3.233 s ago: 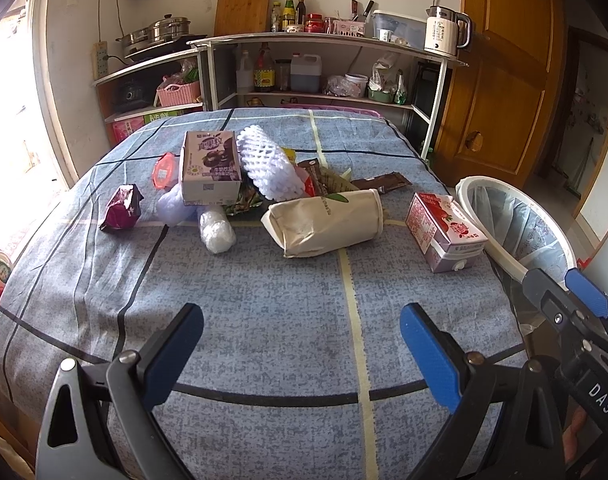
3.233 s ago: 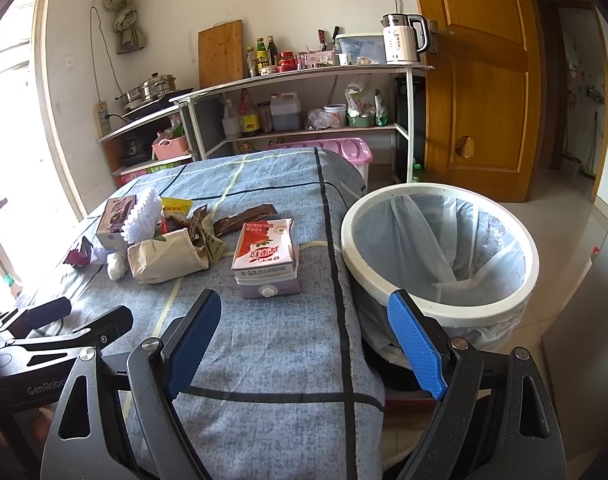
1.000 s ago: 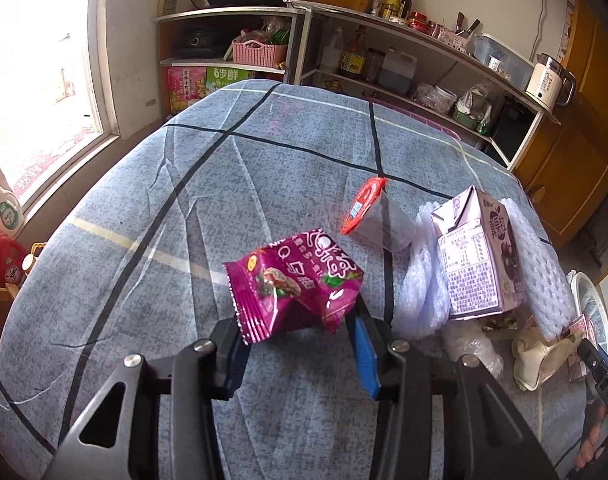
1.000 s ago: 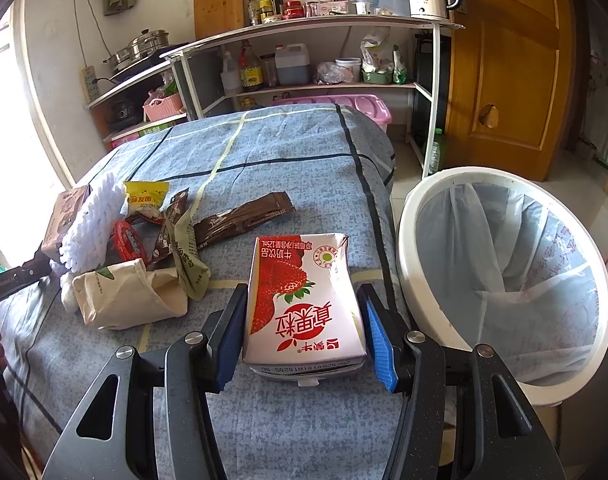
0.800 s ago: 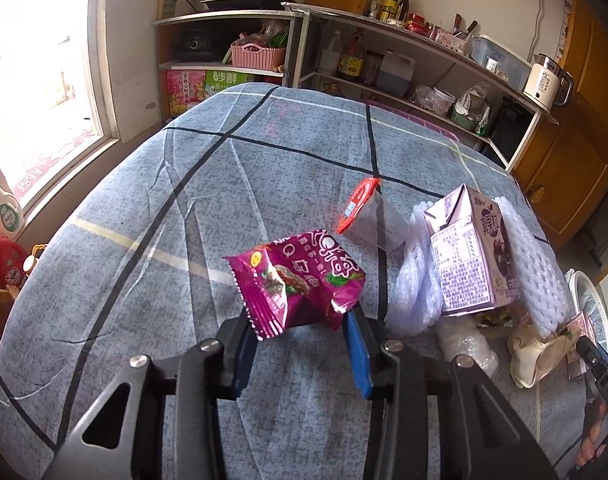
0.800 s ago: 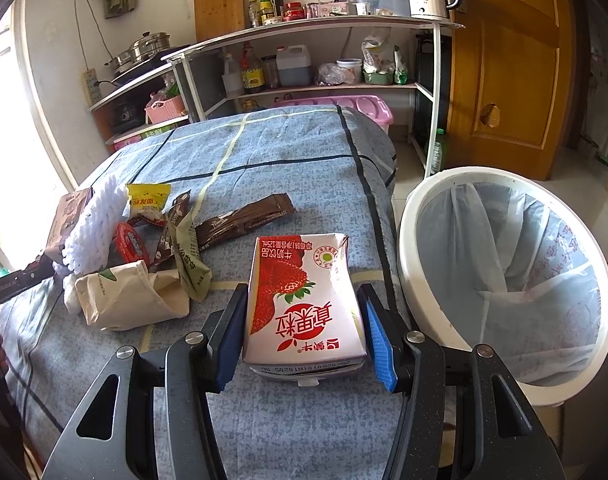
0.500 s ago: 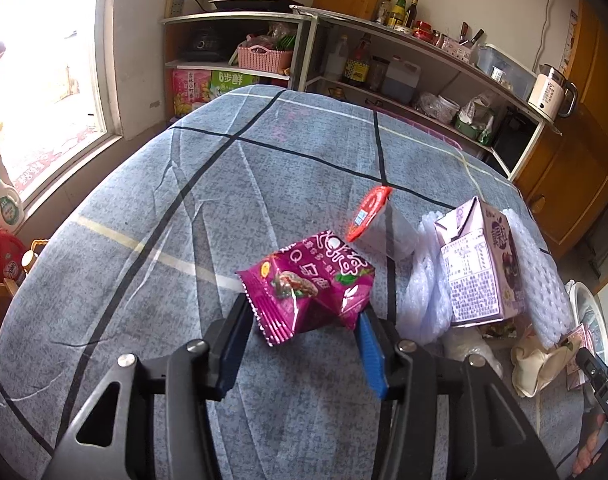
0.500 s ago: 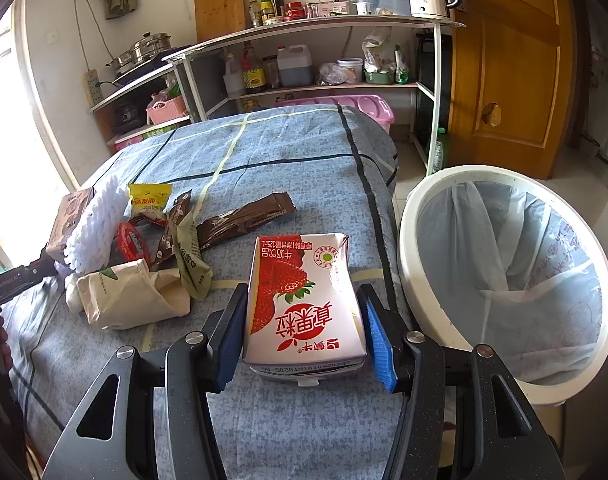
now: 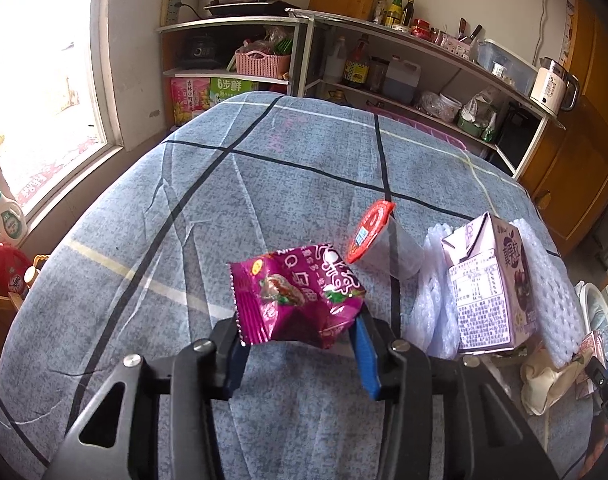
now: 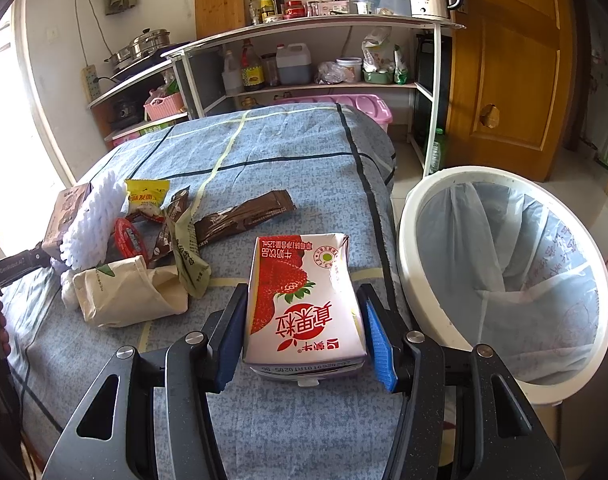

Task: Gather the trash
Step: 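Carry the milk carton and snack bag to the white bin and release both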

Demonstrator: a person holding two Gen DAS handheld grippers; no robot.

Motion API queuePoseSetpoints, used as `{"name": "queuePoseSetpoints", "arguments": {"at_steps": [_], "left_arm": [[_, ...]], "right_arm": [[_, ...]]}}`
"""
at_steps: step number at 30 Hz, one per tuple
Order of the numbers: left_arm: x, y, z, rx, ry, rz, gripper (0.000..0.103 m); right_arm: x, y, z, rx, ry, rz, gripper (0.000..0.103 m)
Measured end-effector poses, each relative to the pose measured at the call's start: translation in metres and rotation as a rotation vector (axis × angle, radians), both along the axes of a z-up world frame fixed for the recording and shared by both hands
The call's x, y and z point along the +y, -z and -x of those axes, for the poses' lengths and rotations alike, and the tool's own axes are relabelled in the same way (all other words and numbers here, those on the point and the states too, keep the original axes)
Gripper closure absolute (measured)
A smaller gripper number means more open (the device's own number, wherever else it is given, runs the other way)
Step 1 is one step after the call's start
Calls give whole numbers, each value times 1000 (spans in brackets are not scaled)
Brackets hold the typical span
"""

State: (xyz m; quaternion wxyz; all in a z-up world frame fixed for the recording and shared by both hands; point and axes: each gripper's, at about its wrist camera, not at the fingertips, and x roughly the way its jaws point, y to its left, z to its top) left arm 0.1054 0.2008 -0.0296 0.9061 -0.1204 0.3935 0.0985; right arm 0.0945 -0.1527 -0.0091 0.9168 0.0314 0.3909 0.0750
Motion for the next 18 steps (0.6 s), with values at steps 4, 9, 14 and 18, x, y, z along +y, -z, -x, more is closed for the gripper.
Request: {"name": "queuePoseSetpoints", "arguments": {"at_steps": [4, 9, 14, 18], "left_arm": [[-4, -2, 2, -8, 17, -4, 66], [-9, -10, 9, -32, 30, -1, 66], [-25, -31, 20, -72, 68, -5, 66], [-49, -52, 26, -108, 122, -7, 66]], "right_arm": [[0, 0, 0, 0, 2, -2, 48], [-2, -2, 3, -17, 8, -9, 48], [-11, -14, 10, -46, 12, -36, 48], [-24, -28, 17, -76, 30, -55, 48]]}}
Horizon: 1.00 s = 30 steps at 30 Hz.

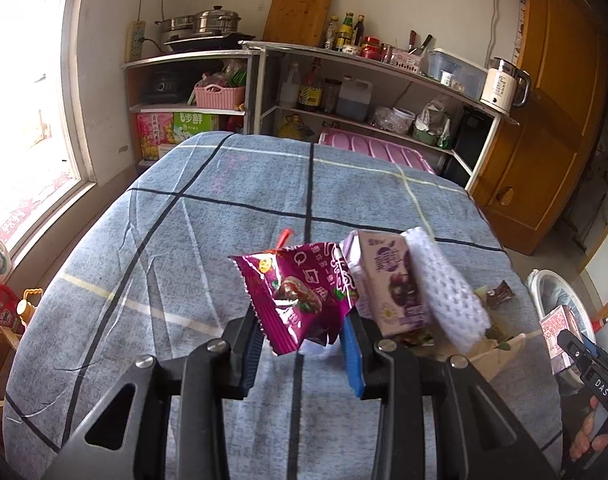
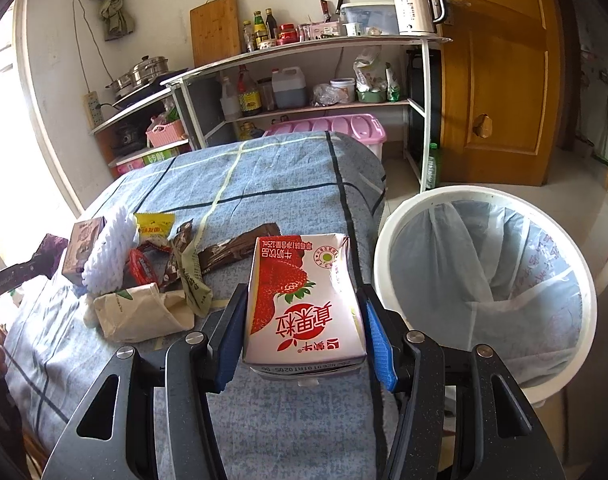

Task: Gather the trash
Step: 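Carry the milk carton and snack bag to the white bin and release both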

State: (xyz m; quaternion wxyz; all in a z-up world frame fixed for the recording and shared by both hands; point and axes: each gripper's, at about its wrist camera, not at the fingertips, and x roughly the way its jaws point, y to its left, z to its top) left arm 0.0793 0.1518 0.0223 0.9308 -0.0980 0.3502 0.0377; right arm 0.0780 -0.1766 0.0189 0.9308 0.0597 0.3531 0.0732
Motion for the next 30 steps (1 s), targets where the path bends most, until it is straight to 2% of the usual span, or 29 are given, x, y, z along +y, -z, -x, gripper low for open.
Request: {"name": "queuePoseSetpoints", "arguments": {"at_steps": [5, 14, 24, 30], "left_arm": [[-38, -23, 1, -41, 90, 7, 66], [-119, -38, -12, -53, 256, -3, 66], [-217, -32, -34, -4, 453, 19, 66], [-279, -15, -45, 64, 558, 27, 66]], "right_arm": [[-23, -19, 10, -39, 35, -14, 48], [-74, -36, 21, -75, 107, 2, 48], [-136, -31, 22, -47, 203, 10, 48], [-162, -16, 13, 1, 224, 29, 48]]}}
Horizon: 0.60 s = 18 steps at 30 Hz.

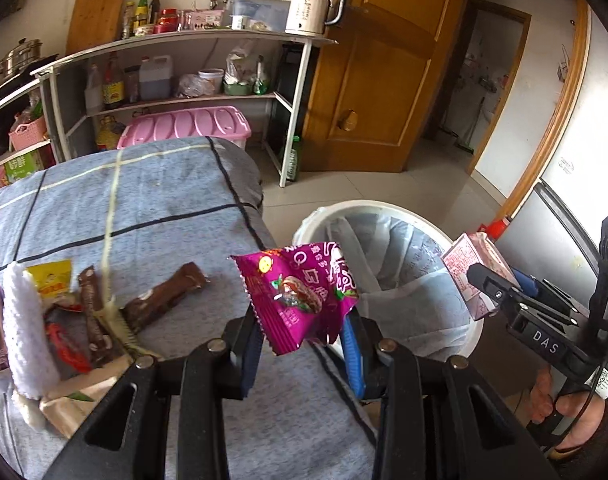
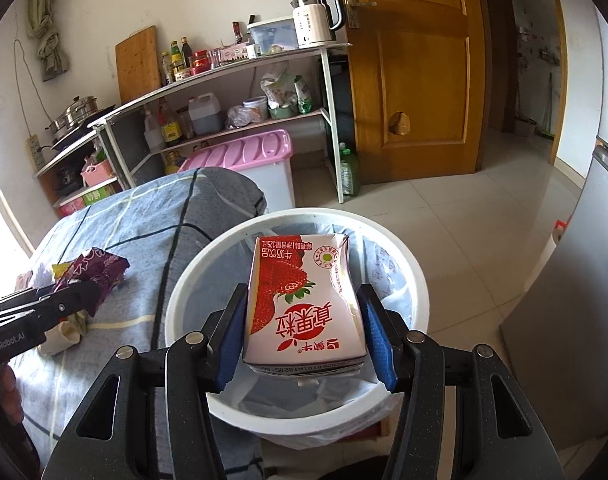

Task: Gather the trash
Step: 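Carry the milk carton and snack bag to the white bin and release both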

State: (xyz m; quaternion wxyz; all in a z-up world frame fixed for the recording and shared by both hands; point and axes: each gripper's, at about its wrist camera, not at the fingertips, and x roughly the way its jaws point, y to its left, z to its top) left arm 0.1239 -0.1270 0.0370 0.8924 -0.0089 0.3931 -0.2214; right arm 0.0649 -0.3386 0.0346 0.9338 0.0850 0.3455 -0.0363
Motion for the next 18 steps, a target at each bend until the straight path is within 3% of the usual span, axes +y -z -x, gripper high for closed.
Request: {"name": "queuePoseSetpoints", "arguments": {"at_steps": [7, 12, 18], "left_arm": [[-46, 19, -7, 65, 86, -27, 66], [-61, 32, -13, 109, 94, -37, 65], [-68, 38, -20, 127, 85, -50, 57]], "right_arm": [[-18, 21, -13, 67, -1, 5, 48], [-24, 29, -22, 103, -10, 21, 48], [-27, 35, -31, 132, -19, 31, 48]]}}
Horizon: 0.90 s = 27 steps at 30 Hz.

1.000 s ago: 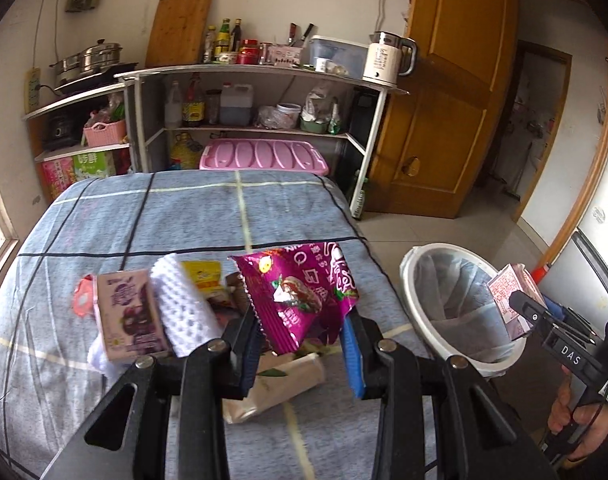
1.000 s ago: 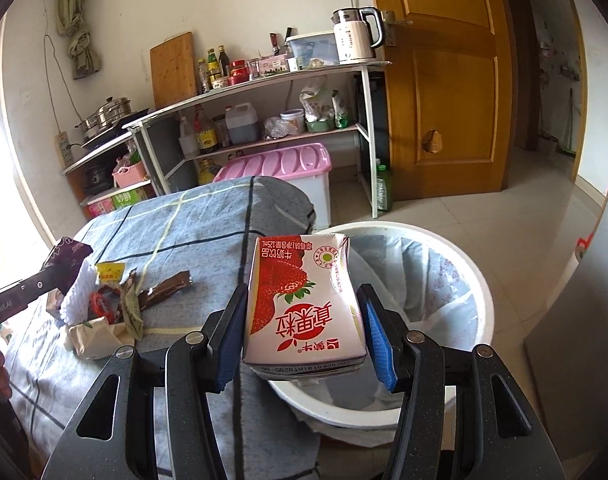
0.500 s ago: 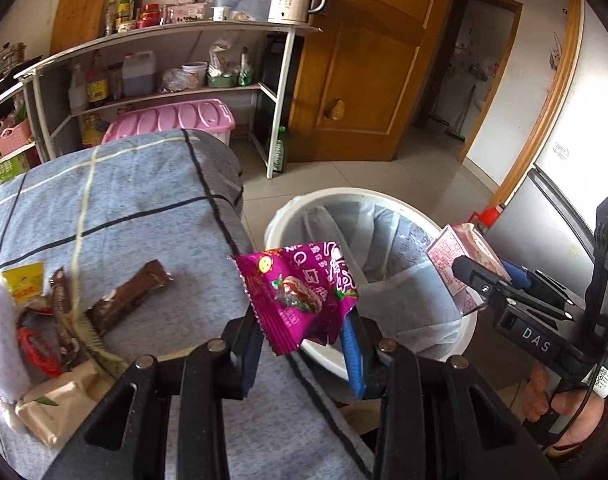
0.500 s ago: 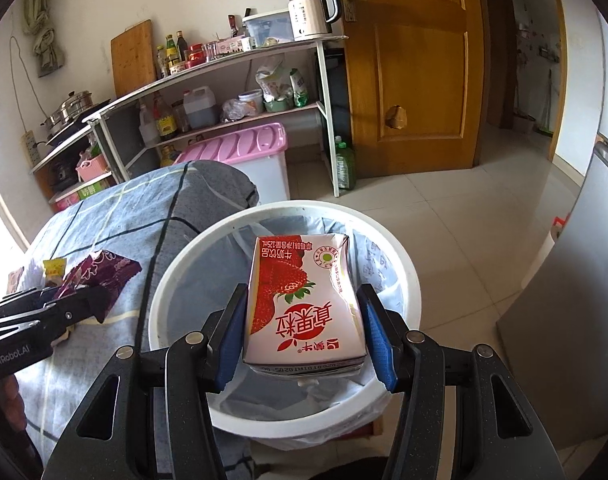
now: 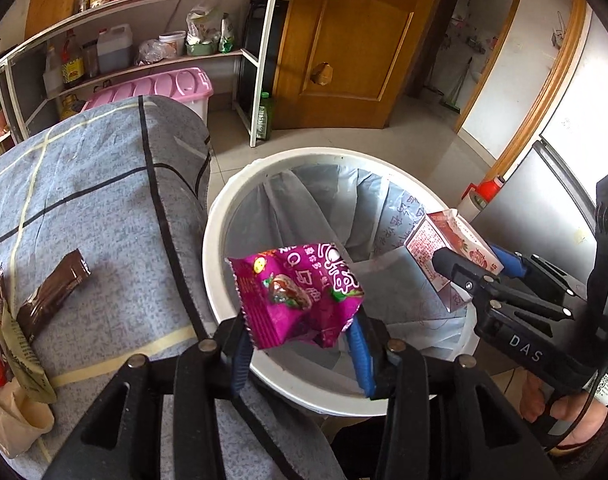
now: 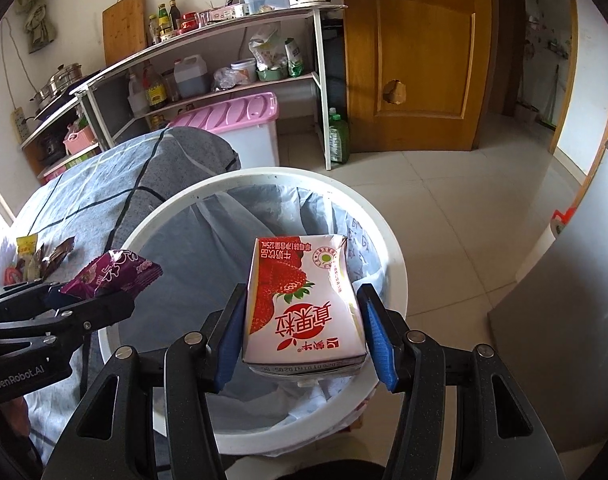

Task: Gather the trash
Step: 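Carry the milk carton and snack bag to the white bin and release both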

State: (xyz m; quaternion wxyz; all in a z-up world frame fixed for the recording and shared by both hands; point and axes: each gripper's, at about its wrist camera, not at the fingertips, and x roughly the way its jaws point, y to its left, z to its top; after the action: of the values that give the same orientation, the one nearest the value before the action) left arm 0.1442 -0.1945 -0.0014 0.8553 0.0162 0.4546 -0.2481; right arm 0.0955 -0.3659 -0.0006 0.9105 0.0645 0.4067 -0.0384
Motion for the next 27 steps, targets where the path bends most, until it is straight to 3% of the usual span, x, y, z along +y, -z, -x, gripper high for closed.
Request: {"name": "queuePoseSetpoints", "arguments": {"at_steps": [8, 17, 27], "left_arm": [[4, 0, -1, 7, -2, 13, 42], [33, -18, 10, -43, -48, 46, 41], [102, -39, 33, -104, -165, 94, 36]], "right_arm": [[-4, 2, 0, 8, 0, -11, 41], [5, -17, 17, -46, 9, -23, 41], [40, -39, 33, -140, -47, -66, 41]]}}
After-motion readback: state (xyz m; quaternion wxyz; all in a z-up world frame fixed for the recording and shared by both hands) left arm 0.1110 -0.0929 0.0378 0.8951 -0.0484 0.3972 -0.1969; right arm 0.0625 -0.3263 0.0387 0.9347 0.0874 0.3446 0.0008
